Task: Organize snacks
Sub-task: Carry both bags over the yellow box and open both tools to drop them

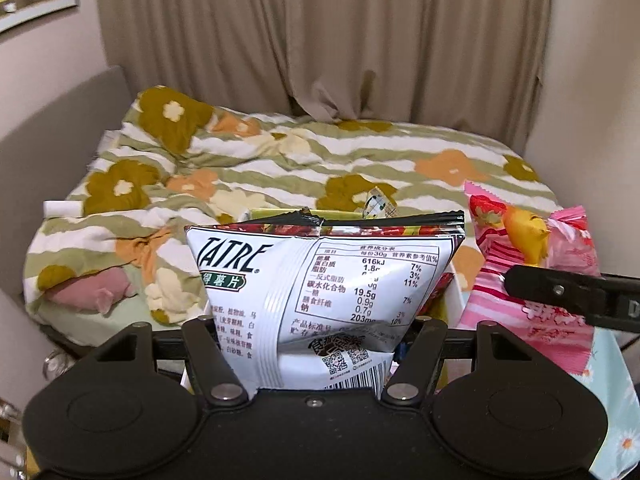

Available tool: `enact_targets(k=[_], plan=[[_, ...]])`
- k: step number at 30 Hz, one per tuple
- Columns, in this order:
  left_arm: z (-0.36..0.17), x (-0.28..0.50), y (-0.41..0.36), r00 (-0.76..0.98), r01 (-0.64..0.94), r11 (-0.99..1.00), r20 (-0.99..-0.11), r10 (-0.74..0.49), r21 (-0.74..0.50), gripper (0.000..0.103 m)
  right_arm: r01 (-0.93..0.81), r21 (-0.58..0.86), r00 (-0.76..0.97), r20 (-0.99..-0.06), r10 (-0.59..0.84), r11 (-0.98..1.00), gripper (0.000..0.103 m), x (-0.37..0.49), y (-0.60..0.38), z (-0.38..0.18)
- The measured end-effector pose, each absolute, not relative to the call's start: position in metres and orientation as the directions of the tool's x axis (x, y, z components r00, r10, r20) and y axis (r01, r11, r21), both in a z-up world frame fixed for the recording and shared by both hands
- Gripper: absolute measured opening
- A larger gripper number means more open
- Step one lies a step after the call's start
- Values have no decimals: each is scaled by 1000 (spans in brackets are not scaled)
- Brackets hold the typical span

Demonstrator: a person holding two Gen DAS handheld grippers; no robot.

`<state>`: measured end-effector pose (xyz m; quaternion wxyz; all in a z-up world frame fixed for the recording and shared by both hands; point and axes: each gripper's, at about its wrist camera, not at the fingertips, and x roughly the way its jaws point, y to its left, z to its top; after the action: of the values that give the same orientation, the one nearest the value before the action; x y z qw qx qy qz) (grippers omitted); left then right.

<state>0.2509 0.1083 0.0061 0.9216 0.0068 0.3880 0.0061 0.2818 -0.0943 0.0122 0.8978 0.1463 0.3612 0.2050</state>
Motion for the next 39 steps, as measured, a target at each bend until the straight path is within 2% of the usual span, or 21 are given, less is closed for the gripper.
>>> enact_targets(k=[1, 4, 5, 15, 28, 39], plan=[[2, 257, 113, 697, 8, 1000, -717, -3, 4, 74, -250, 408, 659, -593, 463, 878, 79, 281, -91, 10], [-8, 269, 124, 684, 45, 998, -727, -56, -34, 100, -203, 398, 667, -613, 423, 895, 79, 281, -80, 4], [-10, 270, 127, 680, 56, 998, -730, -66, -38, 101, -187, 395, 667, -621, 411, 900, 79, 281, -76, 1], [-15, 248, 166, 687, 68, 990, -714, -136, -123, 102, -119, 333, 684, -655, 321, 935, 80, 273, -54, -6], [-9, 239, 196, 698, 74, 988, -700, -151, -139, 102, -109, 336, 668, -672, 319, 935, 81, 290, -22, -9], [-10, 237, 203, 706, 42, 991, -698, -119, -127, 102, -196, 303, 675, -649, 352, 933, 81, 313, 4, 14]])
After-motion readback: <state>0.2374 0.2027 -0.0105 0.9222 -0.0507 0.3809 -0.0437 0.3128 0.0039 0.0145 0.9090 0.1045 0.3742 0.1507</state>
